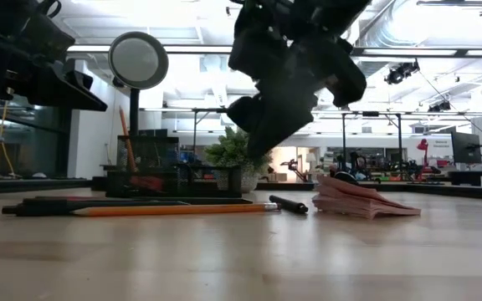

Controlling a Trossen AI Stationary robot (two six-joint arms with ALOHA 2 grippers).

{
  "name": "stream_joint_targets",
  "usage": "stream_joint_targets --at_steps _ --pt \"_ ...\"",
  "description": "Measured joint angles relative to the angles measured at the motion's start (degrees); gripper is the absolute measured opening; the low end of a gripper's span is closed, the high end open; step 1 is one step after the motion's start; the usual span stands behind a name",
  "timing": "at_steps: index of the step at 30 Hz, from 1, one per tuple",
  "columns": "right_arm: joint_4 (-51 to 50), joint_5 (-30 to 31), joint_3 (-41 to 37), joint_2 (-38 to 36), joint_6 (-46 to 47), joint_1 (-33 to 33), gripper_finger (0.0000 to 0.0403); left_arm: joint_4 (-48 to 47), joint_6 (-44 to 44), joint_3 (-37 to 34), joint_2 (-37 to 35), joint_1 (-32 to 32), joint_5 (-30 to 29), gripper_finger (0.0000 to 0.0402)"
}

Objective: Pick and place office supplies into organizer
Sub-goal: Put the right pencil into the desktop organizer

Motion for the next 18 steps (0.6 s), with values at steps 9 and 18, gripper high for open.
stream_joint_targets --at_steps 9,18 --pt "-4.7 4.4 0.3 0.4 2.7 0.0 0.0007 -0.5 0.0 0.0 0.0 0.0 0.0 0.009" --pt "-5.3 5.4 0.3 4.0 4.2 1.8 0.0055 -0.5 0.0 0.0 0.0 0.0 0.0 0.009"
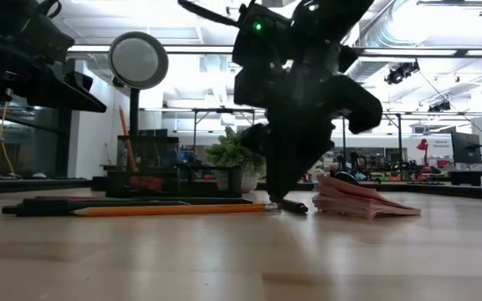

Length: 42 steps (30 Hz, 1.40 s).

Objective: Pick and place office supplies into organizer
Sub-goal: Put the right pencil into the desktop organizer

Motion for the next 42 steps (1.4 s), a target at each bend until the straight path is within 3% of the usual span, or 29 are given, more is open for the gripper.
stream_joint_targets --at_steps 7,16,19,24,36,42 --pt "-0.6 1.7 0.0 0.1 1.4 0.2 0.0084 0.0 0.0 0.0 0.0 0.0 0.0 0.009" --pt "-0.9 2.1 0.3 2.3 1.3 0.3 0.0083 -0.3 0.0 0.0 0.0 0.0 0.0 0.009" --pt "-1.0 1.9 0.3 2.6 1.3 0.3 0.0072 -0.4 0.0 0.0 0.0 0.0 0.0 0.009" --pt "-1.1 0.7 0.3 2.8 1.0 0.4 0.0011 -0.4 0.0 0.0 0.0 0.0 0.0 0.009" --pt "-0.8 -1.0 0.3 2.8 2.3 0.6 0.0003 -0.4 0.0 0.0 0.0 0.0 0.0 0.009" --pt "-6.3 -1.9 4.1 3.2 1.0 1.6 0.0002 -0.4 0.0 0.0 0.0 0.0 0.0 0.009"
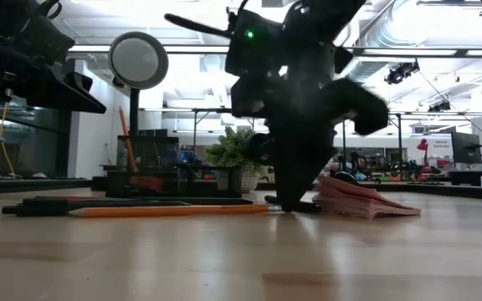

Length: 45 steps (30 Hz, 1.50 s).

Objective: Pick and place office supplies into organizer
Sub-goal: Put the right pencil into the desktop organizer

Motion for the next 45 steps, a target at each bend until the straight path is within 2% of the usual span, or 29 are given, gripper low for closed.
stream_joint_targets --at_steps 4,13,22,32,40,45 --pt "-1.7 -2.1 3.4 -0.1 -1.4 0.2 0.0001 0.0 0.0 0.0 0.0 0.0 0.0 0.009" --pt "-8.4 -1.6 9.8 -0.1 -3.5 0.5 0.0 -0.9 0.0 0.0 0.0 0.0 0.0 0.009" --pt "-23.1 11.3 19.6 -0.2 -6.3 0.5 0.0 -0.9 0.0 0.0 0.0 0.0 0.0 0.009" --pt "-30.6 17.0 29.2 -0.3 -8.8 -1.2 0.0 -1.7 0.0 0.0 0.0 0.0 0.0 0.009" --pt "-38.1 27.7 37.0 -0.3 -10.3 -4.4 0.0 -2.1 0.0 0.0 0.0 0.0 0.0 0.009" --pt "-39.0 37.2 39.7 -0.4 -13.7 -7.3 0.0 -2.1 0.0 0.0 0.0 0.0 0.0 0.009"
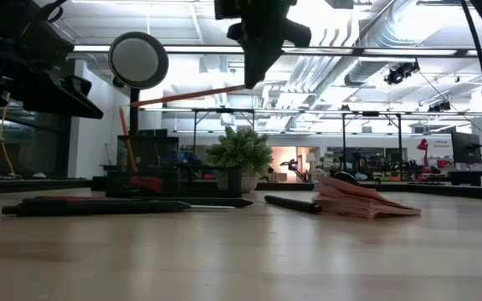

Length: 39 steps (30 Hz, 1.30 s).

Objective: Pick and place office supplies into organizer
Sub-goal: Put the right pencil into the desktop organizer

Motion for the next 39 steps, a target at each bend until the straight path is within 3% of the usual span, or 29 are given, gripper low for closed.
stream_joint_targets --at_steps 9,22,29,39 --pt "5.6 14.7 0.2 0.4 -13.4 -3.0 0.0 0.0 0.0 0.0 0.0 0.0 0.0 0.009" --pt "14.7 33.1 0.2 6.0 -34.8 -0.8 0.0 0.0 0.0 0.0 0.0 0.0 0.0 0.009" --pt "22.2 34.0 0.2 6.2 -43.0 1.1 0.0 -0.1 0.0 0.0 0.0 0.0 0.0 0.009" --pt "22.5 35.3 0.2 6.3 -48.3 1.9 0.0 -0.1 0.0 0.0 0.0 0.0 0.0 0.009"
